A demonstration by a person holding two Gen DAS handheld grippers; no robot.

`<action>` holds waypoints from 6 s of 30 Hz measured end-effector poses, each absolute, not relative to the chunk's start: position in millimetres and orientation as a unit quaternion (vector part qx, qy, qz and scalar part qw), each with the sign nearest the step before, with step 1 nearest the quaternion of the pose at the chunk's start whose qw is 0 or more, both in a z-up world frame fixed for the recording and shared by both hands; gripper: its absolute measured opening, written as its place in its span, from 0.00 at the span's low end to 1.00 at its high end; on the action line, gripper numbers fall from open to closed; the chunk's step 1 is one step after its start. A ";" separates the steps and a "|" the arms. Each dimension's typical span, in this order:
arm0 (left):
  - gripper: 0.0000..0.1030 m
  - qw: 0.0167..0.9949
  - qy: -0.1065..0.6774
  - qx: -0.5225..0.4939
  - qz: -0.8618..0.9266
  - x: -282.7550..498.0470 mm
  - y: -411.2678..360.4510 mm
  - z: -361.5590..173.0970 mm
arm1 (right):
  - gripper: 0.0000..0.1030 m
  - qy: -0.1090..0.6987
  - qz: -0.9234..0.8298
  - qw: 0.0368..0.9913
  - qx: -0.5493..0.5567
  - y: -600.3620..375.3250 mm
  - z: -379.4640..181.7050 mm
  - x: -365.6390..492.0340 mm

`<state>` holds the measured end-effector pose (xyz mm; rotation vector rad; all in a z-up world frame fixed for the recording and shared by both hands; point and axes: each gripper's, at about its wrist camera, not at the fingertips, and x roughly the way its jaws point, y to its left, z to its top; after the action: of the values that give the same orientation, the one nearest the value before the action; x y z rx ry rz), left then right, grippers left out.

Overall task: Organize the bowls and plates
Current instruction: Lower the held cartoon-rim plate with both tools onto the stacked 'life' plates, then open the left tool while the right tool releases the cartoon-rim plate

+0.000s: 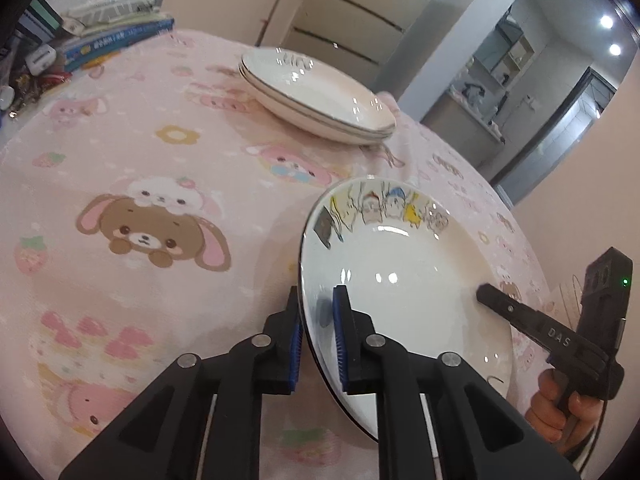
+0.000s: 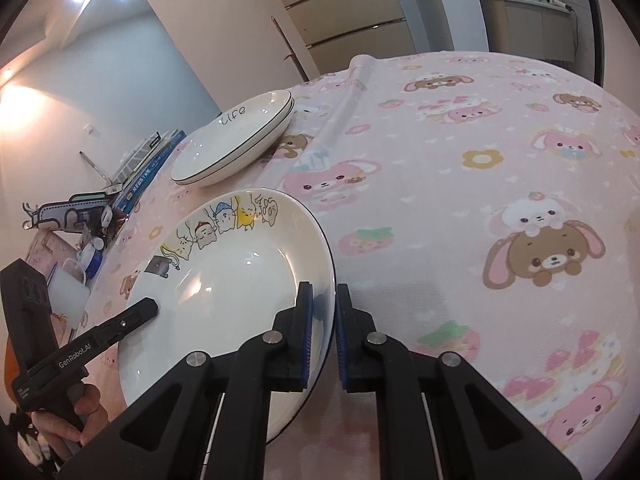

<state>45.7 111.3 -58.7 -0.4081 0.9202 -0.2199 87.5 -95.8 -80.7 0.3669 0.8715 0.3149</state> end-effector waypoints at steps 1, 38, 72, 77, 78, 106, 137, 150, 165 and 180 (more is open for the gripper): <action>0.15 0.871 0.444 -0.184 -0.104 46.9 109.2 -57.4 | 0.09 0.418 0.152 0.877 0.179 -96.3 -81.5 87.8; 0.17 0.912 0.371 -0.157 -0.069 26.1 127.4 32.6 | 0.09 0.351 0.181 0.912 0.114 -69.1 14.1 82.6; 0.17 0.893 0.410 -0.180 -0.056 221.1 154.5 44.8 | 0.07 0.347 0.183 0.903 0.174 -55.2 39.0 267.5; 0.17 0.898 0.404 -0.164 -0.058 229.9 154.0 30.0 | 0.08 0.352 0.183 0.903 0.163 -50.7 29.3 289.4; 0.17 0.895 0.407 -0.171 -0.061 231.6 155.8 25.6 | 0.08 0.353 0.184 0.903 0.163 -50.0 25.8 291.6; 0.18 0.891 0.427 -0.155 -0.017 256.4 187.0 -26.0 | 0.11 0.378 0.177 0.905 0.080 3.2 -33.7 314.6; 0.18 0.908 0.398 -0.132 -0.019 256.7 178.6 -31.2 | 0.11 0.363 0.157 0.917 0.044 3.5 -35.4 313.2; 0.21 0.908 0.398 -0.128 -0.012 258.2 179.4 -32.8 | 0.09 0.328 0.136 0.935 -0.001 5.6 -23.3 307.3; 0.70 0.952 0.294 -0.089 0.007 236.2 174.0 2.4 | 0.09 0.322 0.133 0.937 0.007 1.6 -13.7 304.0; 0.84 0.986 0.142 -0.085 0.027 186.3 176.4 55.8 | 0.09 0.240 0.097 0.965 0.035 -22.1 30.9 282.8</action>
<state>186.3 176.4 55.8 -0.1700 0.2856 0.0547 282.8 -22.1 30.9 0.0701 0.4862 0.1954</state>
